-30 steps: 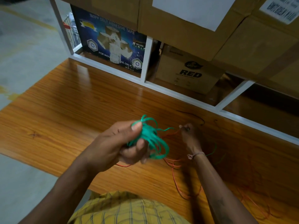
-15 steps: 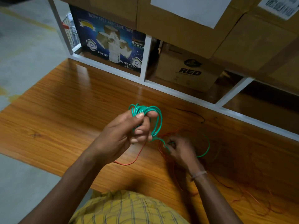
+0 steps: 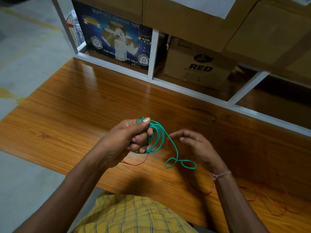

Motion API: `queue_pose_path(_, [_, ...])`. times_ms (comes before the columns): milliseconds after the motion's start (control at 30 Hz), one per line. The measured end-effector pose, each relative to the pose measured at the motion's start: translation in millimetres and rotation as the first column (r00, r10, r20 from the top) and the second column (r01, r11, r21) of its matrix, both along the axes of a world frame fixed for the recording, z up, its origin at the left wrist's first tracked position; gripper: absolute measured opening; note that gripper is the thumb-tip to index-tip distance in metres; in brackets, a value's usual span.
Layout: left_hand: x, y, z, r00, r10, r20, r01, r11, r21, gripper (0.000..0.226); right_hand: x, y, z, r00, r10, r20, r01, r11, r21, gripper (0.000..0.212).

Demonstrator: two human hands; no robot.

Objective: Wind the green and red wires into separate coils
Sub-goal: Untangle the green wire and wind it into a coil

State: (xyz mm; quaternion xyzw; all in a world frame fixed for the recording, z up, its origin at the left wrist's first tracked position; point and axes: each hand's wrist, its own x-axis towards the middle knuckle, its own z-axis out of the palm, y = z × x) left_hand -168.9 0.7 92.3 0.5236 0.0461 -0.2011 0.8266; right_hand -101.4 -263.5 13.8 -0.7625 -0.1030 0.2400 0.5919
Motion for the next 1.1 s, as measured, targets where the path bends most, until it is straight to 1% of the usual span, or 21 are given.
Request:
queue_pose_path(67, [-3.5, 0.2, -2.9, 1.0, -0.011, -0.011, 0.012, 0.999, 0.034, 0.034, -7.5, 9.8, 21.0, 0.998, 0.042, -0.036, -0.037, 0.991, 0.131, 0.04])
queue_pose_path(100, [-4.9, -0.5, -3.6, 1.0, -0.009, -0.013, 0.009, 0.998, 0.054, 0.035, -12.7, 14.7, 31.5, 0.993, 0.08, -0.082, -0.061, 0.976, 0.211, 0.041])
queue_pose_path(167, [-6.9, -1.9, -2.9, 0.999, 0.021, -0.024, -0.019, 0.996, 0.09, 0.036, -22.6, 22.7, 48.6, 0.953, 0.19, -0.236, -0.09, 0.921, 0.378, 0.043])
queue_pose_path(200, [-7.7, -2.0, -2.6, 0.998, 0.048, -0.035, -0.044, 0.994, 0.102, 0.036, -26.7, 24.8, 54.4, 0.933, 0.244, -0.264, -0.119, 0.903, 0.412, 0.044])
queue_pose_path(233, [-8.1, -1.6, -2.5, 0.996, 0.073, -0.043, -0.068, 0.992, 0.108, 0.037, -29.9, 25.5, 57.6, 0.929, 0.274, -0.25, -0.163, 0.906, 0.391, 0.043])
queue_pose_path(333, [-9.9, 3.0, -1.2, 0.994, 0.1, -0.049, -0.095, 0.991, 0.089, 0.035, -34.1, 23.5, 60.3, 0.937, 0.312, -0.154, -0.271, 0.932, 0.241, 0.031])
queue_pose_path(400, [-11.9, 7.5, 0.1, 0.994, 0.089, -0.056, -0.089, 0.996, 0.011, 0.033, -33.2, 21.2, 59.6, 0.954, 0.265, -0.14, -0.234, 0.95, 0.207, 0.018])
queue_pose_path(467, [-14.4, 10.1, 2.1, 0.995, 0.073, -0.073, -0.082, 0.987, -0.141, 0.032, -28.2, 20.2, 53.9, 0.977, 0.167, -0.133, -0.137, 0.968, 0.209, 0.016])
queue_pose_path(533, [-16.3, 9.0, 4.7, 0.993, 0.053, -0.105, -0.086, 0.937, -0.34, 0.034, -22.5, 24.5, 46.7, 0.988, 0.087, -0.126, -0.063, 0.981, 0.182, 0.024])
queue_pose_path(633, [-15.8, 6.0, 5.8, 0.992, 0.034, -0.119, -0.099, 0.793, -0.601, 0.036, -26.0, 42.3, 41.0, 0.983, 0.068, -0.171, -0.052, 0.994, 0.099, 0.037])
queue_pose_path(667, [-15.2, 5.0, 7.5, 0.994, 0.035, -0.101, -0.093, 0.746, -0.659, 0.037, -31.2, 50.0, 40.6, 0.981, 0.079, -0.177, -0.07, 0.996, 0.058, 0.041])
queue_pose_path(700, [-14.4, 3.5, 9.1, 0.994, 0.055, -0.09, -0.102, 0.72, -0.687, 0.039, -37.3, 56.9, 39.4, 0.981, 0.095, -0.167, -0.096, 0.995, 0.007, 0.041])
queue_pose_path(733, [-13.8, 1.5, 11.5, 0.991, 0.099, -0.088, -0.132, 0.717, -0.684, 0.041, -43.5, 62.5, 37.8, 0.982, 0.117, -0.148, -0.126, 0.99, -0.055, 0.039])
queue_pose_path(800, [-11.9, -2.0, 12.6, 0.972, 0.217, -0.085, -0.22, 0.737, -0.639, 0.045, -53.1, 69.6, 33.9, 0.979, 0.193, -0.07, -0.204, 0.956, -0.212, 0.021])
queue_pose_path(833, [-11.5, -3.2, 10.8, 0.964, 0.26, -0.063, -0.241, 0.743, -0.624, 0.046, -56.2, 71.5, 34.4, 0.966, 0.258, -0.007, -0.248, 0.92, -0.305, 0.014])
queue_pose_path(867, [-11.0, -4.5, 9.0, 0.959, 0.283, -0.023, -0.238, 0.757, -0.609, 0.046, -58.9, 72.8, 36.7, 0.942, 0.331, 0.048, -0.285, 0.87, -0.402, 0.019])
queue_pose_path(933, [-10.3, -5.7, 2.9, 0.949, 0.306, 0.079, -0.224, 0.828, -0.515, 0.045, -64.0, 74.3, 47.9, 0.891, 0.444, 0.096, -0.326, 0.772, -0.545, 0.035])
queue_pose_path(1000, [-8.6, -4.1, -4.2, 0.919, 0.325, 0.224, -0.246, 0.914, -0.322, 0.041, -67.5, 73.3, 62.2, 0.844, 0.522, 0.119, -0.342, 0.696, -0.631, 0.04])
queue_pose_path(1033, [-7.7, -2.6, -6.8, 0.89, 0.308, 0.336, -0.266, 0.949, -0.167, 0.038, -69.1, 73.3, 69.6, 0.824, 0.553, 0.123, -0.353, 0.672, -0.651, 0.038])
queue_pose_path(1067, [-6.4, -1.7, -8.8, 0.854, 0.242, 0.462, -0.284, 0.958, 0.023, 0.035, -70.4, 73.1, 77.5, 0.811, 0.574, 0.113, -0.38, 0.663, -0.645, 0.035])
queue_pose_path(1100, [-4.5, -1.0, -13.5, 0.821, 0.12, 0.558, -0.305, 0.919, 0.251, 0.032, -71.2, 72.8, 86.3, 0.806, 0.585, 0.093, -0.416, 0.67, -0.614, 0.033])
